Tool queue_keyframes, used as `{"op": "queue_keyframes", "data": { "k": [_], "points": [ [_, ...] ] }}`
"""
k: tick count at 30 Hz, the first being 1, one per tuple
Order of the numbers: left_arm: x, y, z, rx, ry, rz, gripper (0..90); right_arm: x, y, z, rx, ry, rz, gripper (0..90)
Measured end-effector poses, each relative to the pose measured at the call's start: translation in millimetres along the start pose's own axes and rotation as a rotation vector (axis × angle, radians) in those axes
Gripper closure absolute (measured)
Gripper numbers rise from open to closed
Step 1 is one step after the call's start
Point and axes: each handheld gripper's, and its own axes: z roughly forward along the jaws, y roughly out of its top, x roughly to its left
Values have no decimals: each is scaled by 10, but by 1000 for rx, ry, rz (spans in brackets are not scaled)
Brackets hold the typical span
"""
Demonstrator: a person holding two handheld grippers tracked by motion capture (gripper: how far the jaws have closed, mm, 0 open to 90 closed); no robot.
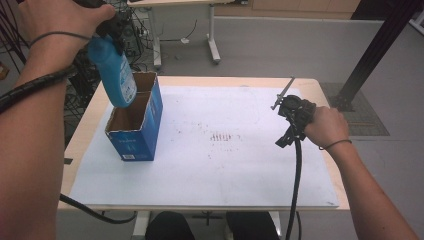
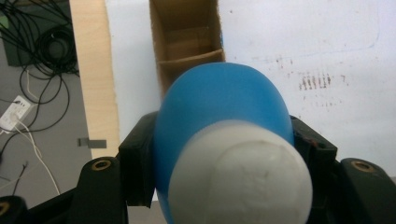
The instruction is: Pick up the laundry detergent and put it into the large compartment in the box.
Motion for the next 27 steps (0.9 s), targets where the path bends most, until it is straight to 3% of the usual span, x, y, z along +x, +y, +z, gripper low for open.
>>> {"op": "queue_keyframes", "data": {
  "k": [10,27],
  "points": [
    [-9,-14,78,-8,5,-24,377,-4,-27,9,-7,2,3,28],
    [62,-13,380,9,-6,-36,377,-13,-40,33,-5,7,8,28]
  ]
}}
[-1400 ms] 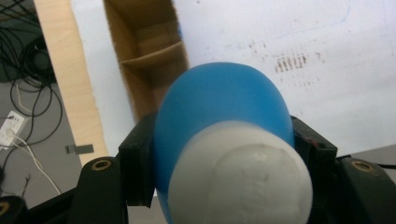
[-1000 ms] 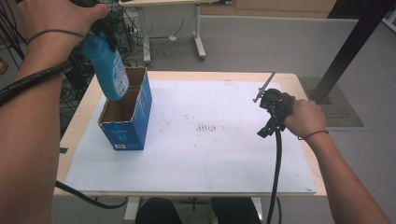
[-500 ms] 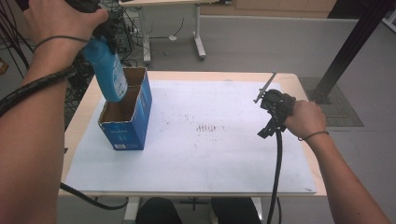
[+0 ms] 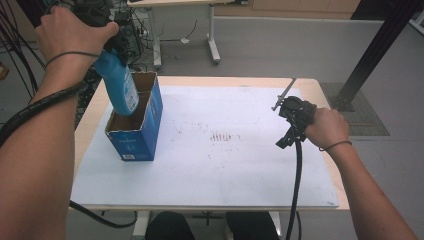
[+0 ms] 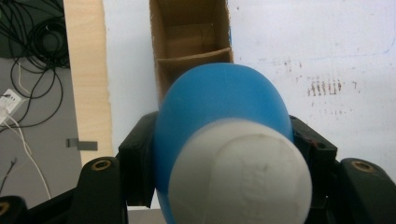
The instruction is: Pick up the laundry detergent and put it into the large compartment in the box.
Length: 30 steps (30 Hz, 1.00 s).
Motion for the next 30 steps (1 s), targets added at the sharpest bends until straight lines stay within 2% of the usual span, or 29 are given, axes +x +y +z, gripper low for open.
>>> {"op": "queue_keyframes", "data": {
  "k": [30],
  "points": [
    [63,68,612,62,3,6,377,-18,-40,56,5,5,10,29]
  ]
}}
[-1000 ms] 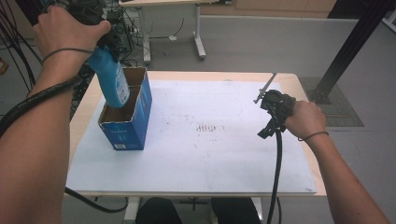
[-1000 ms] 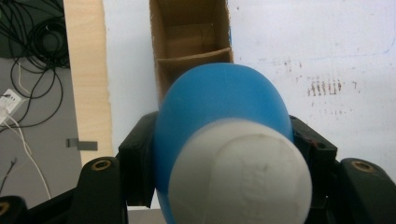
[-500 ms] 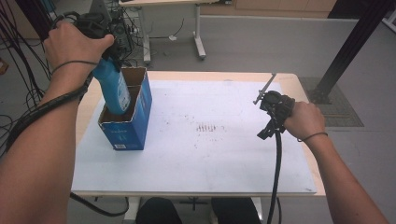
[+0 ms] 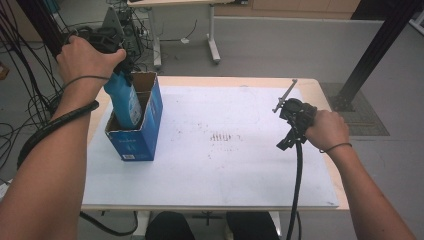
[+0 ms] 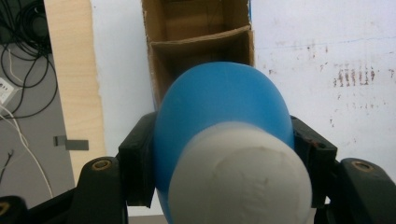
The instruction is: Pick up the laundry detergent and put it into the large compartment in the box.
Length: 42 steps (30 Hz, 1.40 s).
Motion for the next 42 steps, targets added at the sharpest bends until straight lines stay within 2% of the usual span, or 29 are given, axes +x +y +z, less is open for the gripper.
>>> {"op": "queue_keyframes", "data": {
  "k": [12,27,42],
  "points": [
    [1,22,266,18,6,3,377,-21,-3,43,3,5,2,29],
    [2,36,509,35,18,15,377,-37,-20,81,11,10,10,29],
    [11,33,710,51,12,7,377,-39,-34,111,14,12,14,28]
  ]
}}
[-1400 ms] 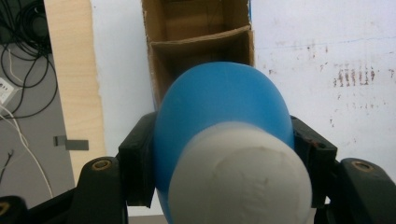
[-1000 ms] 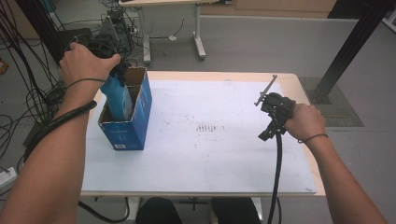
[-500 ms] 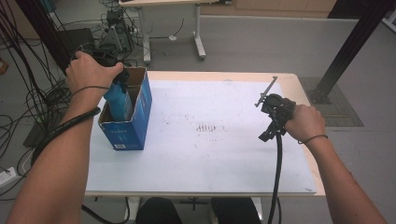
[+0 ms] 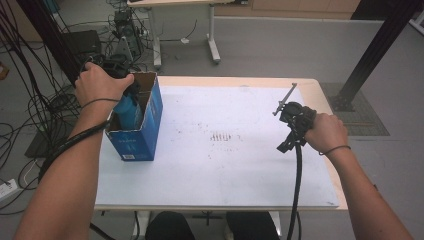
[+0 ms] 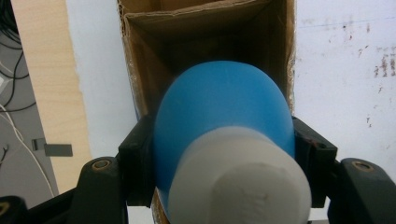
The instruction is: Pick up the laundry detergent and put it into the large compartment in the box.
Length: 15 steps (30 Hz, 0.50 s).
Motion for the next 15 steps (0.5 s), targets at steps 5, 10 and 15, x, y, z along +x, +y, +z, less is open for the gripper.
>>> {"op": "queue_keyframes", "data": {
  "k": [5,10,15],
  "points": [
    [8,5,73,8,-4,4,377,-1,-3,-3,-1,1,2,29],
    [5,4,128,12,-4,4,376,0,-4,1,0,3,5,28],
    [7,9,206,22,-4,3,377,9,-9,-3,-3,-2,3,28]
  ]
}}
